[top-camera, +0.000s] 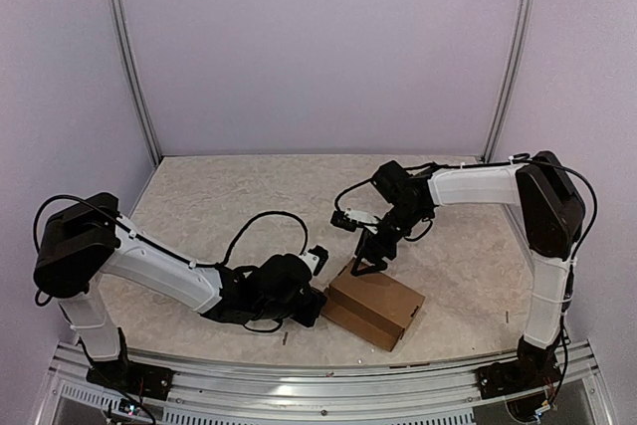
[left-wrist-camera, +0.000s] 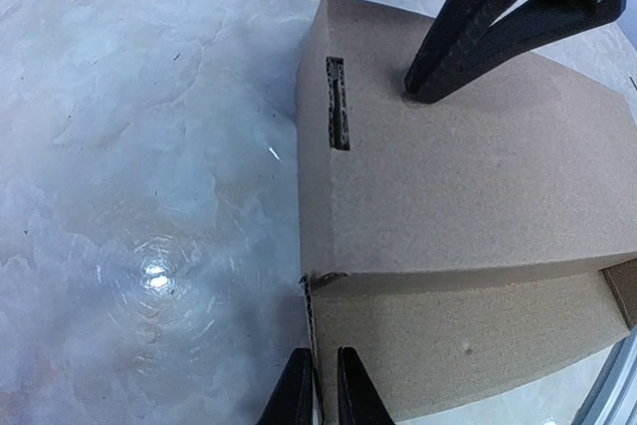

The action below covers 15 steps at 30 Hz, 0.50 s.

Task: Fold the paper box

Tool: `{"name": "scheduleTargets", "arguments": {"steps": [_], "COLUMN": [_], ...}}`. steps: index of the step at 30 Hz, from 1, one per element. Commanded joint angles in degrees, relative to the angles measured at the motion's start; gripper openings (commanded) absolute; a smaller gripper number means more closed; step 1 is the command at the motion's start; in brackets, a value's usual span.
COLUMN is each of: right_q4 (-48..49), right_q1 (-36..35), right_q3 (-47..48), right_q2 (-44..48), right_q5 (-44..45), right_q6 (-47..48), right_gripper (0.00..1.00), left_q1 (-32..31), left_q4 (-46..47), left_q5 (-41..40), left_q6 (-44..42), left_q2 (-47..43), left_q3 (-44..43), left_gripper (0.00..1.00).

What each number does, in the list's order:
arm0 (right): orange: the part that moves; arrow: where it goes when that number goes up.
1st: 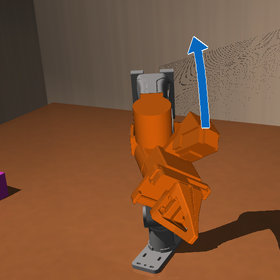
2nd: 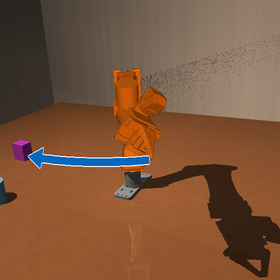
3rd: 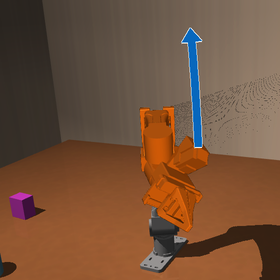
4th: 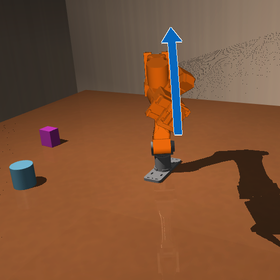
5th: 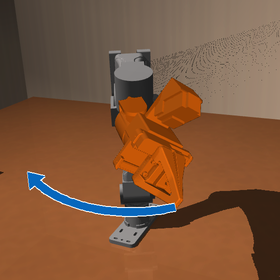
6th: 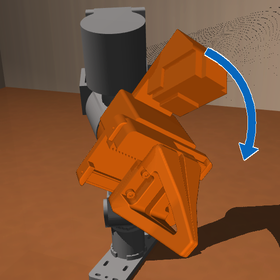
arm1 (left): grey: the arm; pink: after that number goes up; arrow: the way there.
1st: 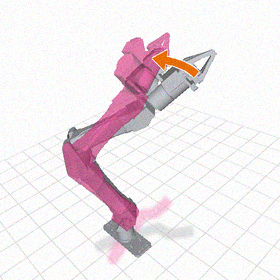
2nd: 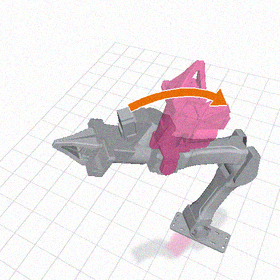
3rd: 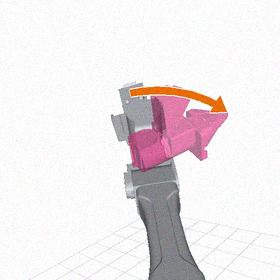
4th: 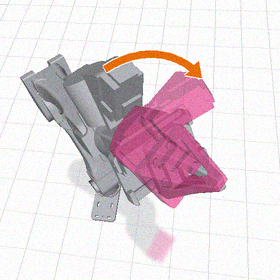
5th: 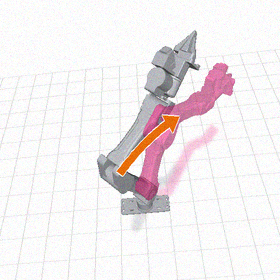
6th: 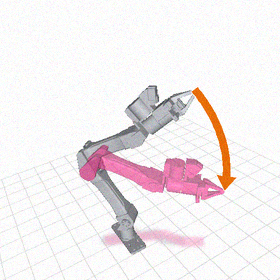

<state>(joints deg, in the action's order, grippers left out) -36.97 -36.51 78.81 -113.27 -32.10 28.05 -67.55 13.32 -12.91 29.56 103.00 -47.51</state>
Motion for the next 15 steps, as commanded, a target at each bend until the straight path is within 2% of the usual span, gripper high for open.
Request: {"name": "scheduleTargets", "arguments": {"steps": [1, 8, 15], "right_q4": [-1.7, -1.6, -1.7], "right_q1": [-0.1, -0.1, -0.1], "right_q3": [-2.0, -2.0, -2.0], "right_q2": [-0.2, -0.3, -1.0], "right_q5": [5.6, 5.7, 6.3], "right_q6": [1.7, 1.7, 1.3], "right_gripper": [0.74, 0.74, 0.74], "left_q1": [0.6, 0.9, -1.1], "left_q4": [-1.2, -1.2, 3.1], "left_q5": [0.6, 0.9, -4.6], "left_q6": [0.1, 0.4, -0.9], "left_q2": [-1.0, -0.4, -1.1], "left_q3": [-1.1, -0.9, 2.5], "left_gripper": [0.09, 0.0, 0.0]}}
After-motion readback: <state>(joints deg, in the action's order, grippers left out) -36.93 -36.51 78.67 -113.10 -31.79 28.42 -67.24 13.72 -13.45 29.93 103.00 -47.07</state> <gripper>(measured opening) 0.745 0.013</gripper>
